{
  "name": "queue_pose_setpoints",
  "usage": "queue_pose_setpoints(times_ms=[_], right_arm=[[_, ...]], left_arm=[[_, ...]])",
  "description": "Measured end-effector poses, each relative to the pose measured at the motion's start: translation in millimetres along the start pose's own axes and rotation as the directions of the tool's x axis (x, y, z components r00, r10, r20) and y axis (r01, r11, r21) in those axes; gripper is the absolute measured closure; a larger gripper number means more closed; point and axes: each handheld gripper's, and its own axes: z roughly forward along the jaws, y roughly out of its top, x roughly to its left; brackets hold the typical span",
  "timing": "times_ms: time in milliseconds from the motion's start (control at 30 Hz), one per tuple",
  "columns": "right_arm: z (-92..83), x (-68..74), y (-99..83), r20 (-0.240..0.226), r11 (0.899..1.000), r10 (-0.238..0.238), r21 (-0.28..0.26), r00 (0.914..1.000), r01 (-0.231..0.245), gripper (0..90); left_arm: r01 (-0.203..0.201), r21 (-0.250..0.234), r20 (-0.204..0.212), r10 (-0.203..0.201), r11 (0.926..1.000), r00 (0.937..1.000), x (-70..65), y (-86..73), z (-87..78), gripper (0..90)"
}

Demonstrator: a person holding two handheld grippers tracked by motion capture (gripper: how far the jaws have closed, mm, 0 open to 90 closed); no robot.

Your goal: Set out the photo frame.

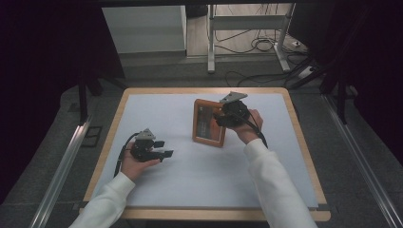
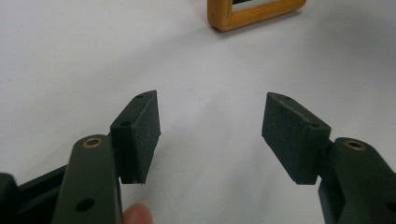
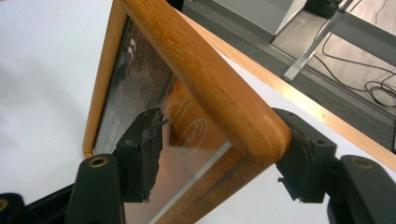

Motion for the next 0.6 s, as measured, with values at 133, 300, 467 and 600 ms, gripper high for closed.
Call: queue_pose_setpoints(times_ms=[133,300,467,600], right_arm=[[0.5,-3.9,-2.2,0.007,1.000,0.026,0.004,0.9996,-0.026,33.4],[1.4,-8.6,-5.4,-0.011,0.999,0.054,-0.004,0.9985,-0.054,33.5],[1.4,-6.7,-6.4,0.000,0.998,0.054,-0.008,0.9985,-0.054,30.0],[-7.8,-5.6,-9.4,0.020,0.998,0.062,-0.025,0.9979,-0.061,26.4]], left_arm=[[-0.002,-0.001,-0.002,0.002,1.0000,1.0000,0.2,0.1,0.2,36.2],[-0.004,0.003,0.000,0.004,1.0000,1.0000,-0.9,0.3,1.3,36.1],[-0.005,0.000,0.001,0.005,1.0000,1.0000,-0.8,0.3,0.5,36.1],[0.000,-0.002,0.001,0.000,1.0000,1.0000,-0.5,0.2,-0.4,36.1]])
